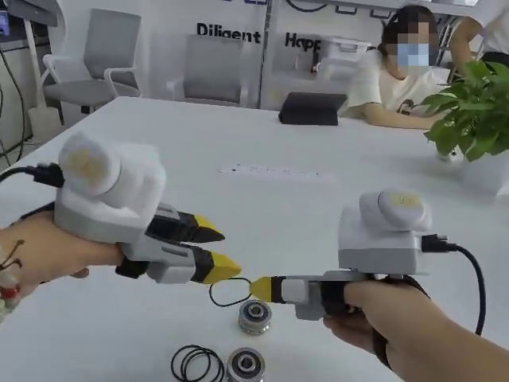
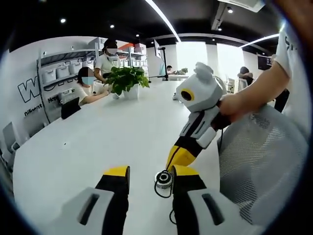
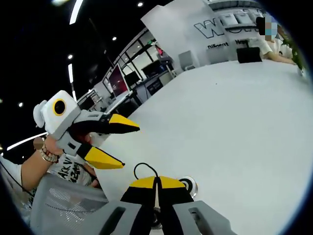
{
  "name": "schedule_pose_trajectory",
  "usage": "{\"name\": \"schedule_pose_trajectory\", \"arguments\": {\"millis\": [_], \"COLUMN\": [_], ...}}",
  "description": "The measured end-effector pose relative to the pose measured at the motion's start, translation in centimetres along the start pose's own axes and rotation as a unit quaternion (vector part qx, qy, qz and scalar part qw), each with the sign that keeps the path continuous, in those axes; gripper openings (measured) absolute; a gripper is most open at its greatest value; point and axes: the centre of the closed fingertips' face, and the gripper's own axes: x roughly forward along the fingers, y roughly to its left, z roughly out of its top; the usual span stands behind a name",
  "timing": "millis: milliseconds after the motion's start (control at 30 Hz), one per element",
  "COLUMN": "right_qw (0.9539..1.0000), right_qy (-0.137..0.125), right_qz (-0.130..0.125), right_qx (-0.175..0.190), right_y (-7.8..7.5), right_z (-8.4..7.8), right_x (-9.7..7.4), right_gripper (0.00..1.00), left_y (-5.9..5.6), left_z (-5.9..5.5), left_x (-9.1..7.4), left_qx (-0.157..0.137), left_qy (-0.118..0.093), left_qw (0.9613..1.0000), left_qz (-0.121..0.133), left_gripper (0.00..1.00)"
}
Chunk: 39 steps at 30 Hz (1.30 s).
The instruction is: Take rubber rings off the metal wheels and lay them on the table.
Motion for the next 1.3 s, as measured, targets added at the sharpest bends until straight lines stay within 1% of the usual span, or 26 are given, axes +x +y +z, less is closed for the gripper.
{"name": "schedule_pose_trajectory", "arguments": {"millis": [33,67,100,133,167,267,333,400,433,467,500,533,567,600,633,700,733,767,867,933,1000,1067,1133,1200,1233,1300], "right_qw": [0.9999,0.9997,0.9993,0.9988,0.9983,0.9968,0.9951,0.9920,0.9908,0.9891,0.9880,0.9870,0.9859,0.9850,0.9846,0.9839,0.9836,0.9838,0.9861,0.9893,0.9912,0.9923,0.9922,0.9904,0.9905,0.9923], "right_qy": [0.014,0.023,0.035,0.044,0.051,0.068,0.083,0.105,0.111,0.115,0.118,0.120,0.121,0.123,0.125,0.126,0.128,0.127,0.119,0.102,0.089,0.080,0.071,0.070,0.069,0.058], "right_qz": [0.007,0.010,0.014,0.015,0.019,0.030,0.038,0.045,0.044,0.042,0.042,0.040,0.042,0.043,0.041,0.035,0.031,0.029,0.021,0.017,0.013,0.011,0.009,0.005,0.004,0.011], "right_qx": [-0.001,-0.002,-0.007,-0.013,-0.021,-0.027,-0.036,-0.054,-0.064,-0.081,-0.091,-0.100,-0.108,-0.113,-0.116,-0.122,-0.124,-0.123,-0.114,-0.104,-0.097,-0.094,-0.102,-0.119,-0.119,-0.109], "right_y": [0.4,0.6,0.9,1.1,1.4,2.2,2.8,3.3,3.4,3.4,3.5,3.6,3.7,3.8,3.7,3.4,3.2,3.1,2.7,2.5,2.4,2.4,2.5,2.4,2.5,2.8], "right_z": [-0.6,-1.0,-1.5,-1.8,-2.2,-3.0,-3.8,-4.9,-5.2,-5.5,-5.7,-5.9,-6.0,-6.2,-6.3,-6.2,-6.2,-6.1,-5.4,-4.5,-3.6,-2.9,-2.3,-1.8,-1.6,-1.0], "right_x": [0.2,0.4,0.6,0.8,1.0,1.5,1.9,2.2,2.3,2.5,2.7,2.9,3.0,3.1,3.1,3.1,3.1,3.0,2.6,2.2,1.8,1.4,0.8,0.1,-0.1,-1.0], "right_gripper": [0.00,0.00,0.00,0.00,0.00,0.00,0.00,0.00,0.00,0.00,0.00,0.00,0.00,0.00,0.00,0.04,0.05,0.06,0.06,0.06,0.06,0.06,0.08,0.09,0.09,0.10], "left_y": [-0.3,-0.4,-0.5,-0.7,-1.0,-1.8,-2.5,-2.9,-3.1,-3.4,-3.7,-3.8,-4.2,-4.4,-4.7,-4.8,-5.0,-5.0,-4.9,-4.7,-4.6,-4.6,-4.4,-4.4,-4.3,-4.2], "left_z": [-0.2,-0.6,-1.2,-1.6,-2.0,-2.8,-3.6,-4.5,-4.9,-5.5,-6.1,-6.4,-6.9,-7.3,-7.7,-8.0,-8.2,-8.2,-8.4,-8.4,-8.5,-8.3,-8.2,-8.2,-8.2,-8.1], "left_x": [-0.7,-1.2,-1.9,-2.4,-3.2,-4.7,-6.0,-7.2,-7.6,-8.2,-8.7,-8.9,-9.5,-9.8,-10.2,-10.6,-11.1,-11.3,-11.8,-12.1,-12.1,-12.1,-12.2,-12.2,-12.2,-12.3], "left_qx": [0.008,0.014,0.018,0.021,0.025,0.023,0.025,0.015,0.008,0.002,-0.004,-0.006,-0.011,-0.014,-0.019,-0.028,-0.043,-0.051,-0.063,-0.071,-0.079,-0.086,-0.086,-0.086,-0.088,-0.093], "left_qy": [0.002,0.010,0.025,0.030,0.033,0.040,0.046,0.050,0.053,0.056,0.060,0.062,0.067,0.069,0.071,0.070,0.062,0.055,0.049,0.043,0.039,0.035,0.033,0.031,0.030,0.026], "left_qw": [1.0000,0.9998,0.9995,0.9993,0.9991,0.9989,0.9986,0.9983,0.9981,0.9978,0.9972,0.9970,0.9963,0.9959,0.9954,0.9948,0.9941,0.9938,0.9922,0.9912,0.9904,0.9899,0.9897,0.9896,0.9895,0.9891], "left_qz": [-0.001,-0.001,0.001,0.002,0.002,0.004,0.011,0.025,0.029,0.036,0.043,0.045,0.052,0.056,0.062,0.068,0.077,0.083,0.095,0.104,0.106,0.107,0.110,0.111,0.111,0.111], "left_gripper": [0.32,0.31,0.31,0.29,0.29,0.30,0.30,0.31,0.32,0.33,0.34,0.35,0.36,0.37,0.38,0.39,0.39,0.40,0.40,0.41,0.41,0.41,0.43,0.44,0.44,0.44]}}
